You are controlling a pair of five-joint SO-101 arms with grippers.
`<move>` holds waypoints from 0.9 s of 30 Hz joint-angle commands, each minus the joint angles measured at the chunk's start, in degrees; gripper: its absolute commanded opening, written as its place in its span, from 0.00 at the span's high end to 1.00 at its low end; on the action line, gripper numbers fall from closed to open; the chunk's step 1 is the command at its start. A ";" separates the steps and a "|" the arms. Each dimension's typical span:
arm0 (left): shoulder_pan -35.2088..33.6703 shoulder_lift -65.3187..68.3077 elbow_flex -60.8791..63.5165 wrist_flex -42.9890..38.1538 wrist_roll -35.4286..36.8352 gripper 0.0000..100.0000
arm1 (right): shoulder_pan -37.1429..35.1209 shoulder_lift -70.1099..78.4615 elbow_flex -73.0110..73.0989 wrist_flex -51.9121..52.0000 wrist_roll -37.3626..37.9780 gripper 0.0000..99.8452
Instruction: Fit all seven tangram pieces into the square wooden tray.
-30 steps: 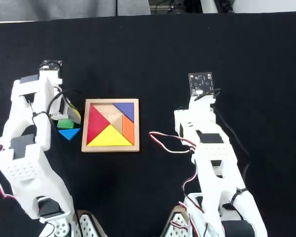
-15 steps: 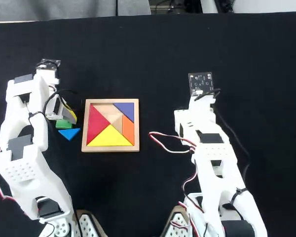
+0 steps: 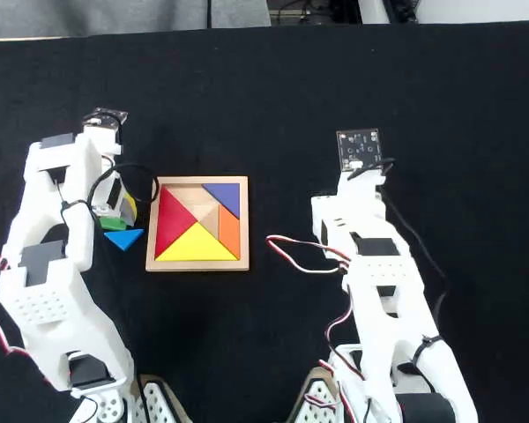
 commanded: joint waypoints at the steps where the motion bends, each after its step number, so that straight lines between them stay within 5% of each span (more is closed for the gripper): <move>1: 0.13 -0.35 0.13 -0.70 -0.44 0.93 | 0.70 -2.51 -1.63 -1.32 0.70 0.99; 7: 1.27 -1.32 -2.42 0.26 -0.44 0.95 | 0.70 -2.51 -1.63 -1.32 0.70 0.99; 15: 13.32 -9.49 -20.18 19.08 -0.79 0.97 | 0.70 -2.51 -1.63 -1.32 0.70 0.99; 23: 26.24 -10.55 -18.77 15.82 -11.43 0.97 | 3.08 -2.59 -2.24 -1.32 0.18 0.99; 27: 27.91 -10.55 -14.73 11.96 -11.16 0.97 | 7.21 -2.59 -2.95 -1.32 -4.92 0.99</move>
